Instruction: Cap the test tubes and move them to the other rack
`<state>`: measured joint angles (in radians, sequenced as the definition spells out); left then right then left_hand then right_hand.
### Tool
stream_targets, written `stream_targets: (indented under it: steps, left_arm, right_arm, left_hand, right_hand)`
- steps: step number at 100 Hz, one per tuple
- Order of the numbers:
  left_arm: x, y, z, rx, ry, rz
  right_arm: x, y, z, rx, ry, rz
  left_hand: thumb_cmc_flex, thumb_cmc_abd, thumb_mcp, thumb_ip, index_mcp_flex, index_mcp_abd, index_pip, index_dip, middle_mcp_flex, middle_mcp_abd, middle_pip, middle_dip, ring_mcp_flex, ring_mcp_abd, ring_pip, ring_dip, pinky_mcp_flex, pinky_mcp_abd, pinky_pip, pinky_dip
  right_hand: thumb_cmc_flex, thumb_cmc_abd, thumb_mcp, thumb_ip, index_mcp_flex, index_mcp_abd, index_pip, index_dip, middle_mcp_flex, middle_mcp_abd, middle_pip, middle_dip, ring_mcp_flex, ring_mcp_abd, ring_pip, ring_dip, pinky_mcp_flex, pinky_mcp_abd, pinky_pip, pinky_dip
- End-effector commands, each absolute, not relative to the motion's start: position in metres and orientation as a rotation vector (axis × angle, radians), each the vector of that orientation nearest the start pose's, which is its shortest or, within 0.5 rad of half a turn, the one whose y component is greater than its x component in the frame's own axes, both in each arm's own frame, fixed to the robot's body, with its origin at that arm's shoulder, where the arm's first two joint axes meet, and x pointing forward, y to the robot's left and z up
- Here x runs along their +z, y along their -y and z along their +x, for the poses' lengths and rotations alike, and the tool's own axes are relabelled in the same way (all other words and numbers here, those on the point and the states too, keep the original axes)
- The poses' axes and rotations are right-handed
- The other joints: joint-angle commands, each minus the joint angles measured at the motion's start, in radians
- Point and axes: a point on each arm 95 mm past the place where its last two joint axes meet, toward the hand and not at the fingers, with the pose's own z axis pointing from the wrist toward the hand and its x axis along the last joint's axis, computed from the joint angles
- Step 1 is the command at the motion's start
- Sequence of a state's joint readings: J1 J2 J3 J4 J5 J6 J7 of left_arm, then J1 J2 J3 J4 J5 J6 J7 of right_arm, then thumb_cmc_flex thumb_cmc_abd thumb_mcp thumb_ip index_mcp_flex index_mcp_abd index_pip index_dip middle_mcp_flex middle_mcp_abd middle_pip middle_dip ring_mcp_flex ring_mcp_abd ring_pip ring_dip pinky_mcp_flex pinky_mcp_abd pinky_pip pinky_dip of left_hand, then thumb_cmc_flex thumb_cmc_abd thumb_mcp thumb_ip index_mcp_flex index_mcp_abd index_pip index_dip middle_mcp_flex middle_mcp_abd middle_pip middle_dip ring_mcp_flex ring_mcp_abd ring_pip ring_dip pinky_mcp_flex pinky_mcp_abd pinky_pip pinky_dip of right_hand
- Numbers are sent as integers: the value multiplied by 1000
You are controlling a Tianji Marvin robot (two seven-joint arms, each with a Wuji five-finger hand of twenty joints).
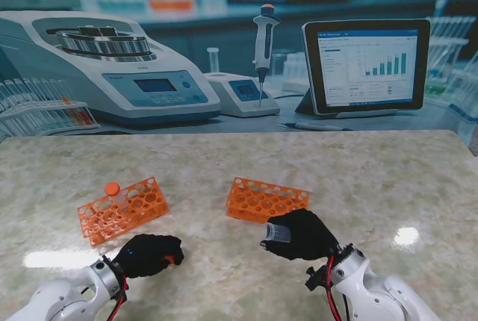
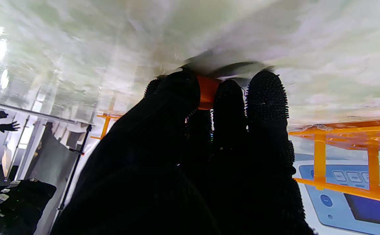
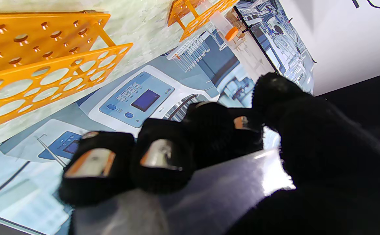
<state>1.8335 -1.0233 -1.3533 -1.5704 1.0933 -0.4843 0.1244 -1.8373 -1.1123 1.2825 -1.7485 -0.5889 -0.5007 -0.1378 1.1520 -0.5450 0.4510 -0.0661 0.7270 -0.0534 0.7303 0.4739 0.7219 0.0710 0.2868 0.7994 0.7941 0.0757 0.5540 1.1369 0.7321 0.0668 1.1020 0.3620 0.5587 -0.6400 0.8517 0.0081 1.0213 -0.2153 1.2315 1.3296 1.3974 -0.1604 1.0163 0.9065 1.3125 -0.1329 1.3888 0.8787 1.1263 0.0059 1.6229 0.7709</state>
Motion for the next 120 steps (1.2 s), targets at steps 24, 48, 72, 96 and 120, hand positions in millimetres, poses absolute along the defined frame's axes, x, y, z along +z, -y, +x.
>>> stream_targets:
  steps: [24,48,72,96,120]
  left_arm:
    - [-401,-37,303,-1644,-1875,-1095]
    - [-394,-34,306,-1680,-1863,-1077]
    - [-388,-30,309,-1716,-1842,-1069]
    - [-379,-23,313,-1764,-1822,-1056]
    - [-367,-11,309,-1798,-1814,-1050]
  right_arm:
    - [-323,-33,307,-2549,1485,-1515]
    - [-323,-34,308,-2544,1485,-1516]
    - [-323,-34,308,-2542,1484,-1518]
    - [-323,-33,308,-2539,1484,-1518]
    - [-323,-33,308,-2537,1484,-1518]
  left_hand:
    - [104,-43,81,-2,55,45,18,1,-1,6,58,-50,13,-12,-70,11,-34,-3,-99,-63]
    - [105,-41,81,-2,54,43,21,4,-3,5,61,-46,13,-12,-73,19,-35,-2,-100,-62]
    - [107,-37,78,0,50,45,35,14,-4,7,61,-39,12,-11,-75,26,-34,-3,-102,-60]
    - [109,-32,75,1,48,45,39,15,-6,5,63,-30,10,-10,-75,33,-34,-2,-104,-59]
    - [110,-26,71,2,46,45,41,16,-9,6,61,-23,7,-10,-76,37,-35,-2,-106,-57]
  right_hand:
    - [31,10,-5,-15,71,41,65,42,43,2,12,24,12,-109,219,72,62,-46,311,57]
    - [31,11,-5,-15,71,38,64,44,43,2,11,25,12,-109,219,71,62,-46,311,56]
    - [30,11,-6,-16,70,36,63,45,43,1,11,26,12,-109,219,71,62,-46,311,56]
    - [30,12,-7,-16,70,36,62,46,43,3,10,26,12,-109,219,71,62,-46,310,56]
    - [30,13,-7,-16,70,36,62,47,43,3,10,27,12,-109,219,71,62,-46,310,56]
